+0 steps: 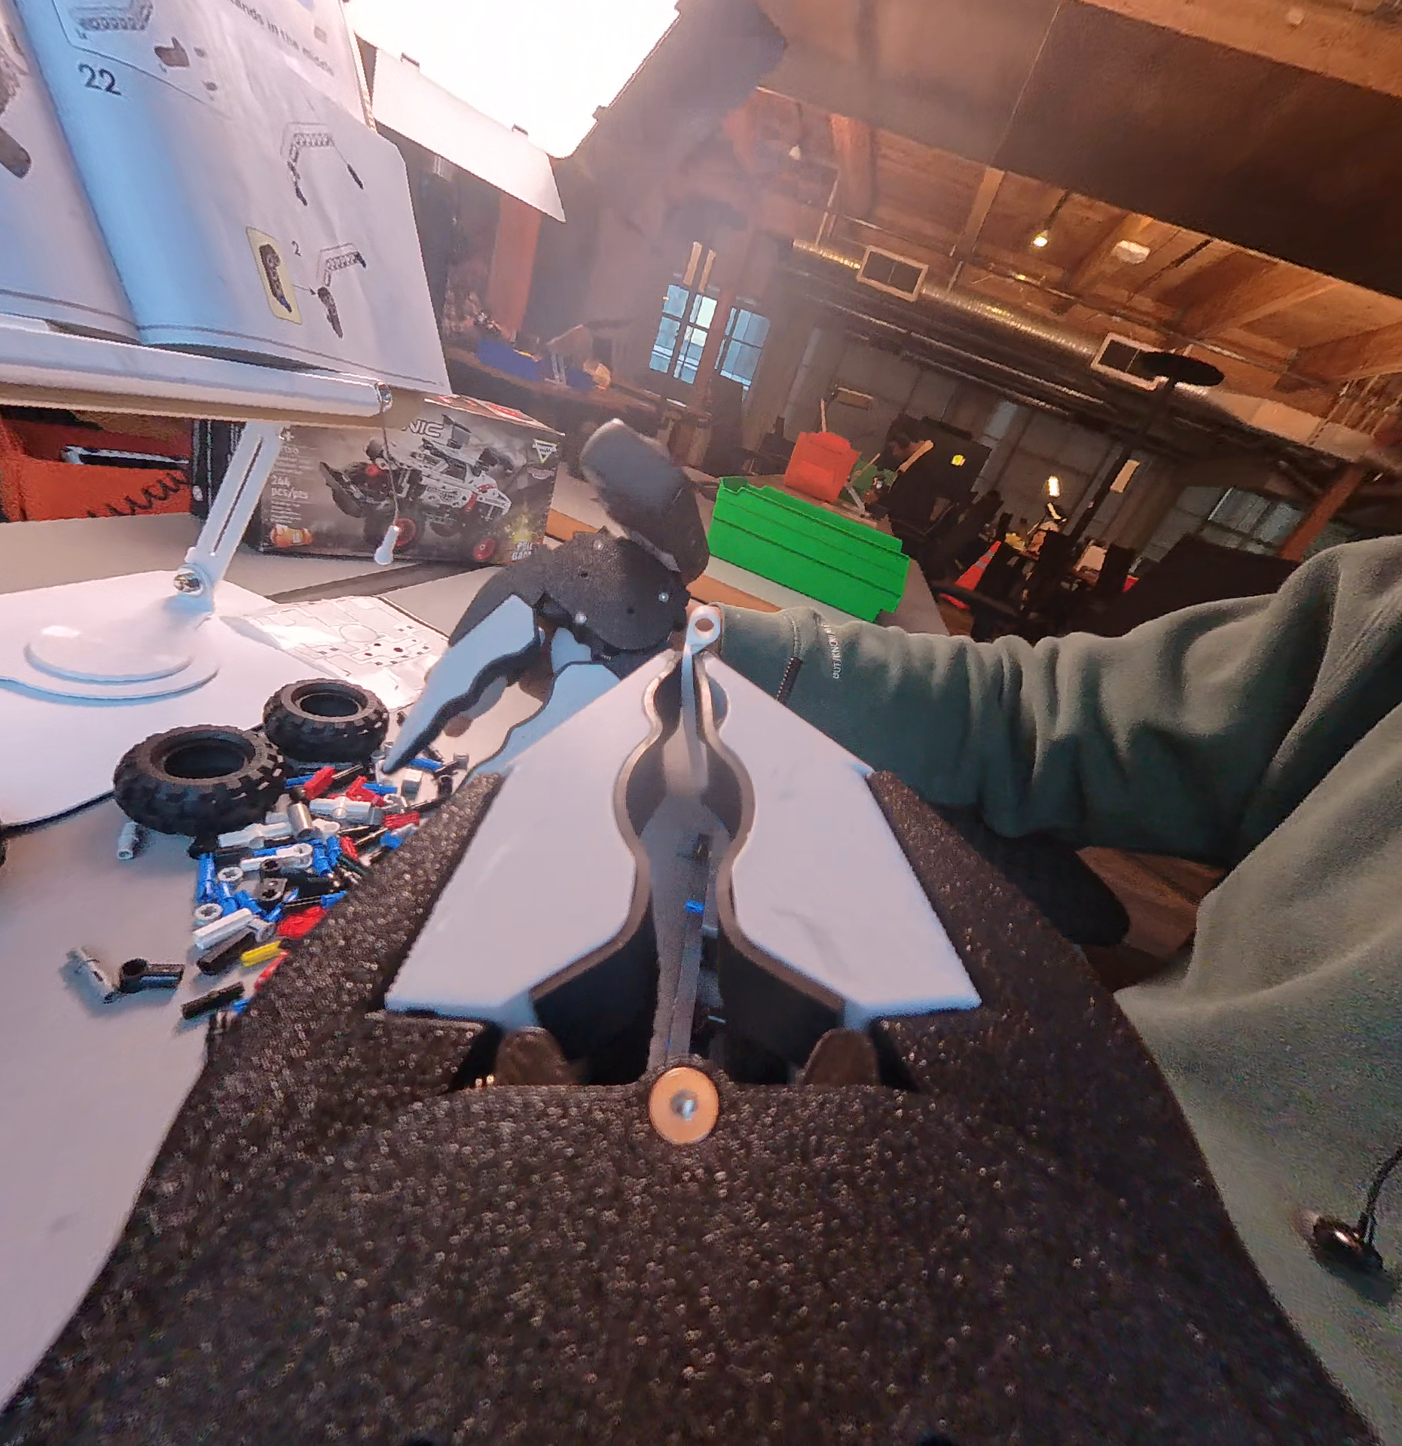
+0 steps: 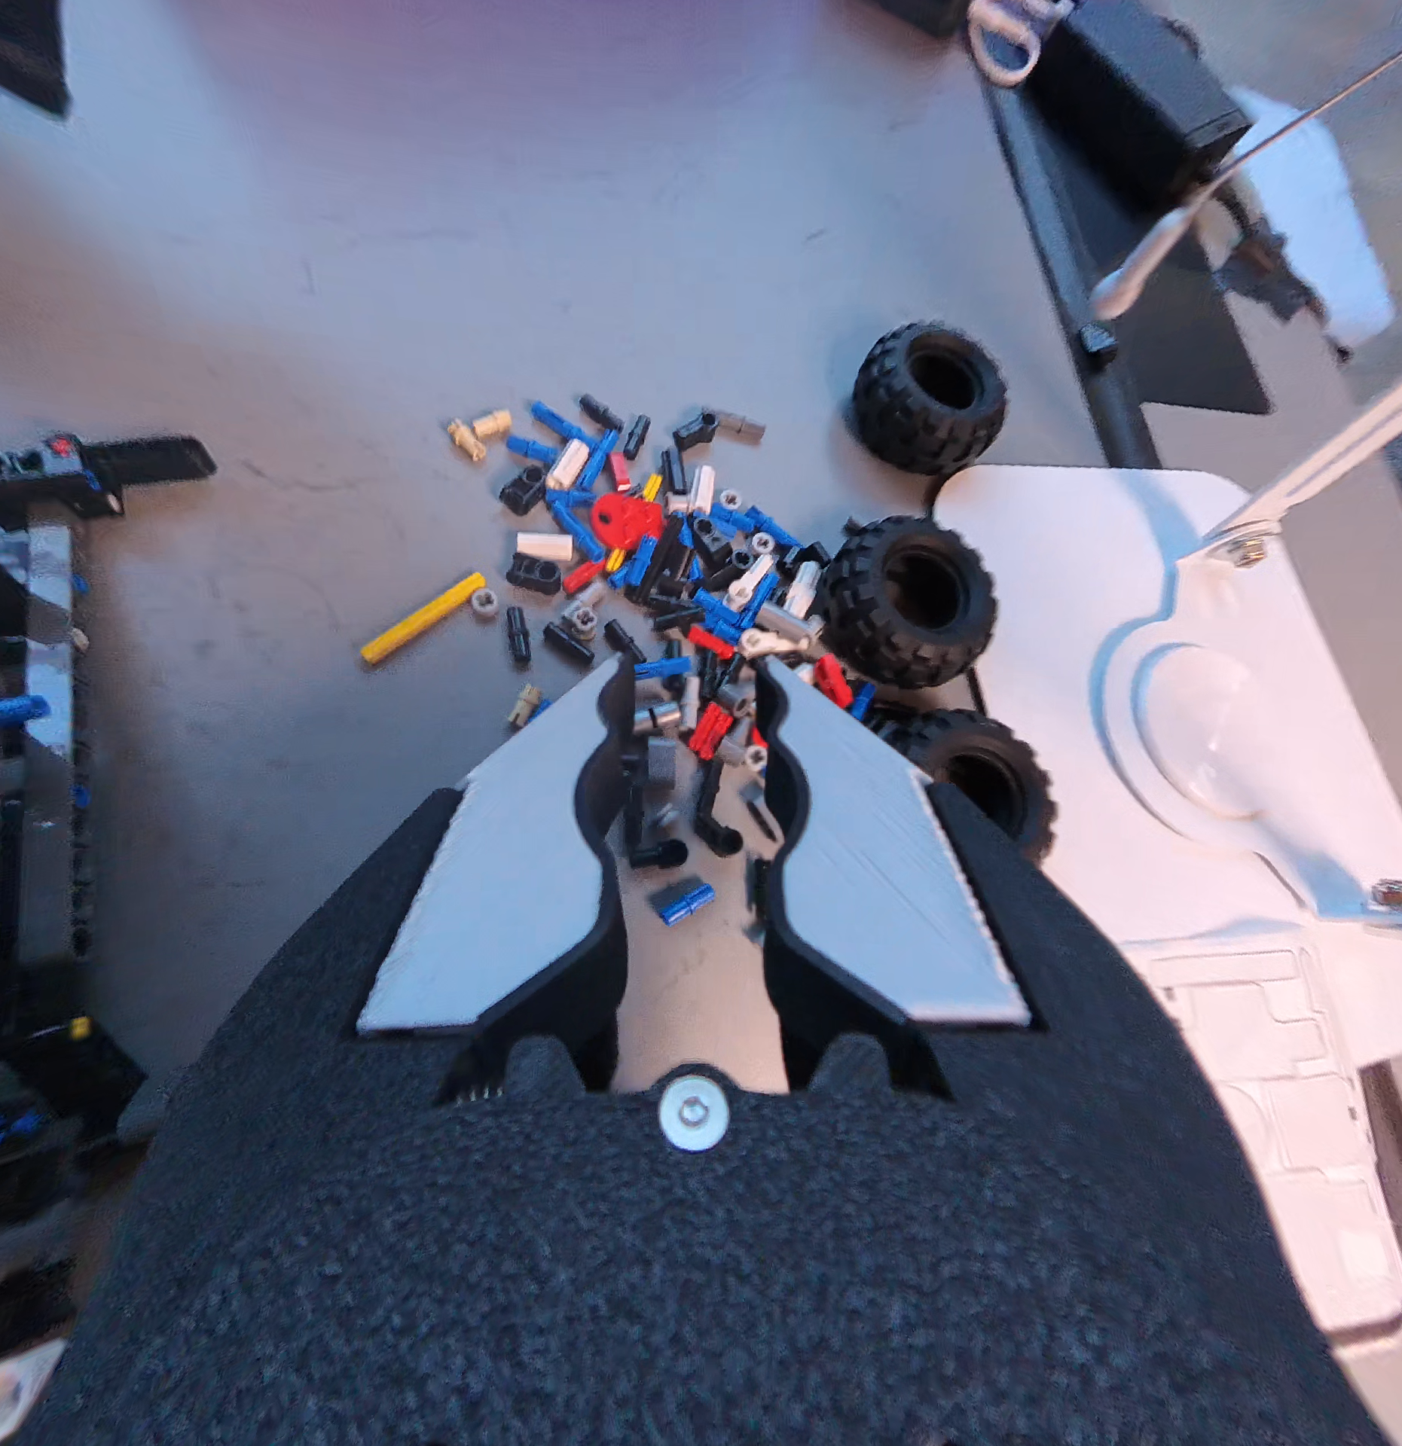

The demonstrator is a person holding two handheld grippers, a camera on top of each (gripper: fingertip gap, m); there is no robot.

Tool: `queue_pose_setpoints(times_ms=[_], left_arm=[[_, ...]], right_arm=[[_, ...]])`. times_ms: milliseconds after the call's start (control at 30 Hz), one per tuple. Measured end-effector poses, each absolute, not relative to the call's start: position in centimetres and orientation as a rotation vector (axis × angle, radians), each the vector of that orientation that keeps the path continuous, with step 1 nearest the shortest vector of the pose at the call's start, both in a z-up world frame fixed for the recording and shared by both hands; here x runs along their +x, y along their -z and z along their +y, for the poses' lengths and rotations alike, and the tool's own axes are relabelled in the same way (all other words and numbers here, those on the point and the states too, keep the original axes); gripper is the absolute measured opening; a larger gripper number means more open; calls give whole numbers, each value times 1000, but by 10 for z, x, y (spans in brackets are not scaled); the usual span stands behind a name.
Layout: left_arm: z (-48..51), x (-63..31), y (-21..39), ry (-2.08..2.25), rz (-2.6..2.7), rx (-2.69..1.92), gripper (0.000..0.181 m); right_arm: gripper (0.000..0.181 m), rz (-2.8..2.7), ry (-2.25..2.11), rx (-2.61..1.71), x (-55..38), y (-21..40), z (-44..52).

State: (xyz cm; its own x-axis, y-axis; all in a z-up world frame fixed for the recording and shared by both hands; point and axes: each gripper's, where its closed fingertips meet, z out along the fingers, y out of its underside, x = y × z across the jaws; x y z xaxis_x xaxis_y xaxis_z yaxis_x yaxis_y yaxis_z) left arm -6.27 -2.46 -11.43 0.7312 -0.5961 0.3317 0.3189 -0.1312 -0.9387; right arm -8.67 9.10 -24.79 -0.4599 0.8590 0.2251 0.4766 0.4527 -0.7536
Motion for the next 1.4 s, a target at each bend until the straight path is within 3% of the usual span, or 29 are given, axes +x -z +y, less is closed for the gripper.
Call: queue_pose_setpoints(times_ms=[100,267,400,667,867,1033,1133,1200,1267,1400], left_arm=[[-25,-64,115,851,218,-1498,1],[-31,-49,113,831,342,-1477,1],[-43,-15,114,619,607,-1490,1],[-58,7,94,612,679,-1399,3],[-61,-3,90,629,653,-1427,25],[-73,9,84,650,710,-1412,21],[-80,18,87,673,749,-1428,4],[-79,16,91,619,737,-1457,4],[-75,8,96,524,702,-1508,2],[-77,-61,90,133,514,-1623,2]], right_arm=[[35,-1928,-952,-1088,-79,189,93],[23,-1876,-1198,-836,-35,94,22],[24,-2050,-1127,-683,-18,105,-37],[2,-2060,-1151,-657,-9,108,-62],[2,-1854,-942,-452,3,81,-56],[2,-1719,-741,-202,15,72,-75],[1,-1692,-660,-141,16,75,-81],[2,-1695,-652,-156,14,80,-80],[5,-1708,-710,-267,9,88,-74],[34,-1730,-890,-611,12,101,-42]])
